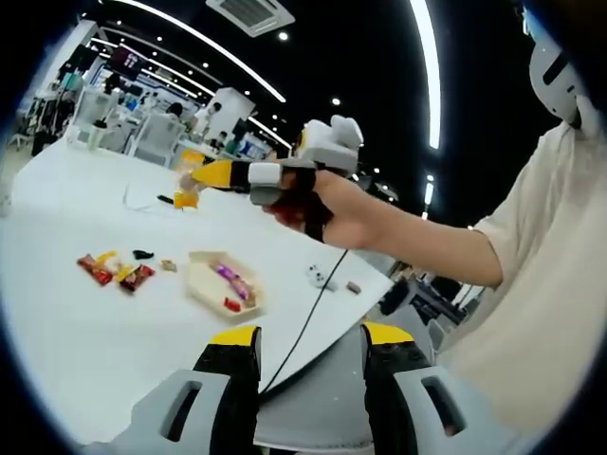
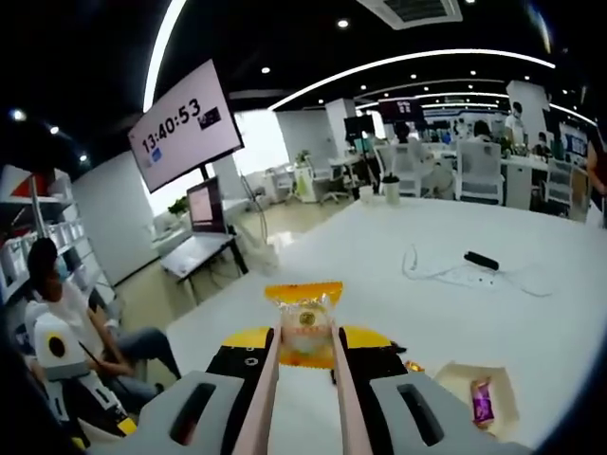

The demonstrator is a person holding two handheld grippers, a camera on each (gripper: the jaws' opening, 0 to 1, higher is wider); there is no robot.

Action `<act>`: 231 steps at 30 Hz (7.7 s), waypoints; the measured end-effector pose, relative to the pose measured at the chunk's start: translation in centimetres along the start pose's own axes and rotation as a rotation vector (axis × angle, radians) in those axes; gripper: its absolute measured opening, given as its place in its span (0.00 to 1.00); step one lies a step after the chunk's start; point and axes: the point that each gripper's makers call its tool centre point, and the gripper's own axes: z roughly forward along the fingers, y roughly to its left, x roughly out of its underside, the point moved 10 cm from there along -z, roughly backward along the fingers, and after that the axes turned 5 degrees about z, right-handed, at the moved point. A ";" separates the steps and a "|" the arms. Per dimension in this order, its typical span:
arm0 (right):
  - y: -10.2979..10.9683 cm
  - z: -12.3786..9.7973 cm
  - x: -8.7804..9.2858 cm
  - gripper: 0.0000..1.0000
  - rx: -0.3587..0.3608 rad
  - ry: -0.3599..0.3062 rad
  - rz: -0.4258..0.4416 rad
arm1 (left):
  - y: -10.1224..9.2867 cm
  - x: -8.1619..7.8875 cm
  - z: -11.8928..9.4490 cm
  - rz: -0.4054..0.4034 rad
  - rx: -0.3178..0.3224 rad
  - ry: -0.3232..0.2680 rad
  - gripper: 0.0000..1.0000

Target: Place the target food into the container with the food tongs after gripping and lifting it, then release it inside without dropping or visibly crushing the food.

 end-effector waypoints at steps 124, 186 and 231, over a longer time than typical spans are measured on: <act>-11.5 -11.0 2.6 0.27 0.299 -0.064 0.174 | -0.7 1.3 1.6 -0.014 0.049 0.039 0.41; -12.2 -9.4 1.8 0.28 0.301 -0.023 0.117 | -0.2 1.3 1.5 -0.026 0.036 0.029 0.41; -10.3 -6.0 2.4 0.29 0.230 0.029 0.124 | 0.2 1.9 0.1 -0.055 -0.012 0.012 0.41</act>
